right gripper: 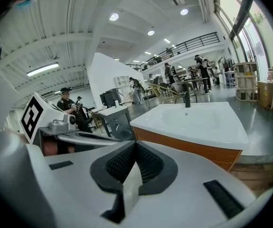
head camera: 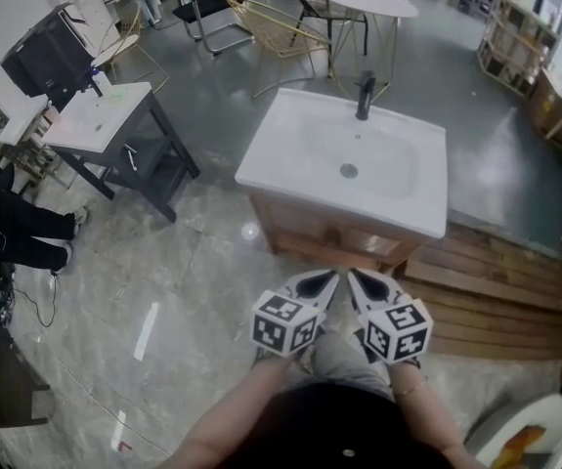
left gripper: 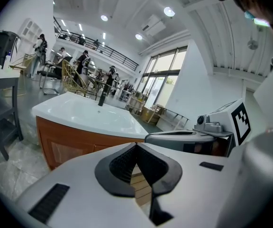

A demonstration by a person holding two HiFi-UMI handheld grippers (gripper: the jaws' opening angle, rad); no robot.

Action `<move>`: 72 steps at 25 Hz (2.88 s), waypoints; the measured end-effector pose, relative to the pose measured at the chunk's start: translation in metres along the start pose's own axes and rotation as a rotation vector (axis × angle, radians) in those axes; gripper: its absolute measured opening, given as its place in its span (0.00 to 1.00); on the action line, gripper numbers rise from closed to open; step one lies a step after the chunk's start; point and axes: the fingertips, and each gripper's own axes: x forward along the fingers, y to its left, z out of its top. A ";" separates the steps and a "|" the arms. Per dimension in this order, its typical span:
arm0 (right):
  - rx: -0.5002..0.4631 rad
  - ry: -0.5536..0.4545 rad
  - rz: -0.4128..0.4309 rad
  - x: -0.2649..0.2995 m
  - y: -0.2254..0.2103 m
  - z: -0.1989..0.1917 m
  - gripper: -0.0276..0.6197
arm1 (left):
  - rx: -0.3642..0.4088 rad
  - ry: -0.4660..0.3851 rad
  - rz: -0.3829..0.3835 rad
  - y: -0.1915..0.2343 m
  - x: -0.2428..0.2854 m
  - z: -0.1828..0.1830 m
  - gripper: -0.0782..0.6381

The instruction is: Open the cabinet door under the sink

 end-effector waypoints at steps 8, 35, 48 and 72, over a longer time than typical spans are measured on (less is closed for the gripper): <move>-0.014 0.021 0.027 0.004 -0.014 0.007 0.05 | -0.023 -0.006 0.033 0.009 0.012 0.010 0.12; 0.029 0.050 0.089 0.060 -0.060 -0.010 0.05 | 0.137 0.004 0.075 0.052 0.061 0.002 0.12; 0.072 0.132 0.063 0.113 -0.087 -0.080 0.05 | 0.113 0.069 0.046 0.090 0.101 -0.063 0.12; 0.229 0.155 -0.040 0.208 -0.146 -0.177 0.06 | 0.068 0.081 0.150 0.170 0.171 -0.145 0.12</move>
